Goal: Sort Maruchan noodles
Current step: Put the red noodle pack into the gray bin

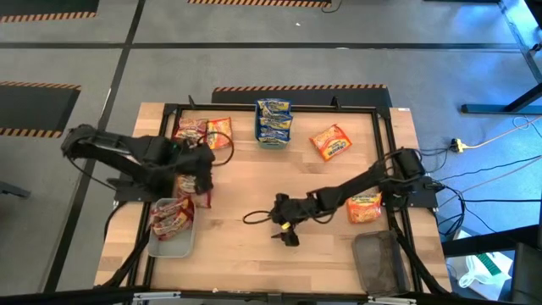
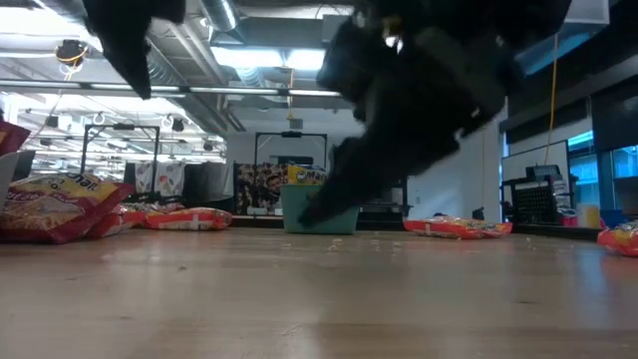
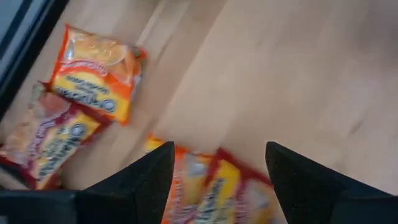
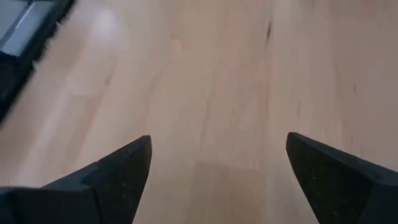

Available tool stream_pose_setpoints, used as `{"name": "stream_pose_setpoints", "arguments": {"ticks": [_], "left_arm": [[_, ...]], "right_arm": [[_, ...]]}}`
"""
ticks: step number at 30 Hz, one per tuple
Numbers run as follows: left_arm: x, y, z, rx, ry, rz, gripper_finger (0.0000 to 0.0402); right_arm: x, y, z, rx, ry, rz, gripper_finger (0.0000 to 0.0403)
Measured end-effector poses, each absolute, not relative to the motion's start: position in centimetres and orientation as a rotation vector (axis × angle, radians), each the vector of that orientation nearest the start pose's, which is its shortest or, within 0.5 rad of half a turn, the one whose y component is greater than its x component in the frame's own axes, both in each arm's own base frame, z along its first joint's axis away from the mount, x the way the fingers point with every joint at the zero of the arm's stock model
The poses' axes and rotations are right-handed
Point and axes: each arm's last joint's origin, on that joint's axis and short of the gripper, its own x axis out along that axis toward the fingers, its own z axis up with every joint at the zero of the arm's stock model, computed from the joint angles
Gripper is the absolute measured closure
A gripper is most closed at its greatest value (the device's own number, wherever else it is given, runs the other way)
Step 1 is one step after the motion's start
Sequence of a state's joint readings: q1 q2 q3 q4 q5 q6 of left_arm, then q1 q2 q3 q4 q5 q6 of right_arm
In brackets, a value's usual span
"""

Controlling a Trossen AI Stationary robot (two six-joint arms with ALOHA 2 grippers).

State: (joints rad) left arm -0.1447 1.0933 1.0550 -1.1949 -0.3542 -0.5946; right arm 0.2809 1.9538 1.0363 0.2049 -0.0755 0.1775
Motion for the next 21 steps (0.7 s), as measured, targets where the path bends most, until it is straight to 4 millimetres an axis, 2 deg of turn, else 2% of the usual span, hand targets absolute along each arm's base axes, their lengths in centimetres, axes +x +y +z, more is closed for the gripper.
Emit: {"name": "stream_pose_setpoints", "arguments": {"ticks": [5,10,13,17,21], "left_arm": [[17.8,1.2,28.6,-0.267,1.163,0.496,0.0158],[17.2,3.3,26.1,-0.412,1.268,0.381,0.0158],[16.5,4.2,24.6,-0.479,1.323,0.341,0.0158],[15.9,5.2,23.1,-0.476,1.351,0.355,0.0158],[15.6,5.4,22.0,-0.496,1.377,0.312,0.0159]], "right_arm": [[36.9,10.8,11.8,0.019,0.788,0.307,0.0051],[36.9,9.8,11.4,-0.021,0.773,0.299,0.0051],[36.6,8.8,10.9,-0.017,0.794,0.275,0.0052],[36.6,7.3,10.5,0.008,0.8,0.27,0.0052],[36.7,6.4,10.5,0.029,0.803,0.273,0.0052]]}}
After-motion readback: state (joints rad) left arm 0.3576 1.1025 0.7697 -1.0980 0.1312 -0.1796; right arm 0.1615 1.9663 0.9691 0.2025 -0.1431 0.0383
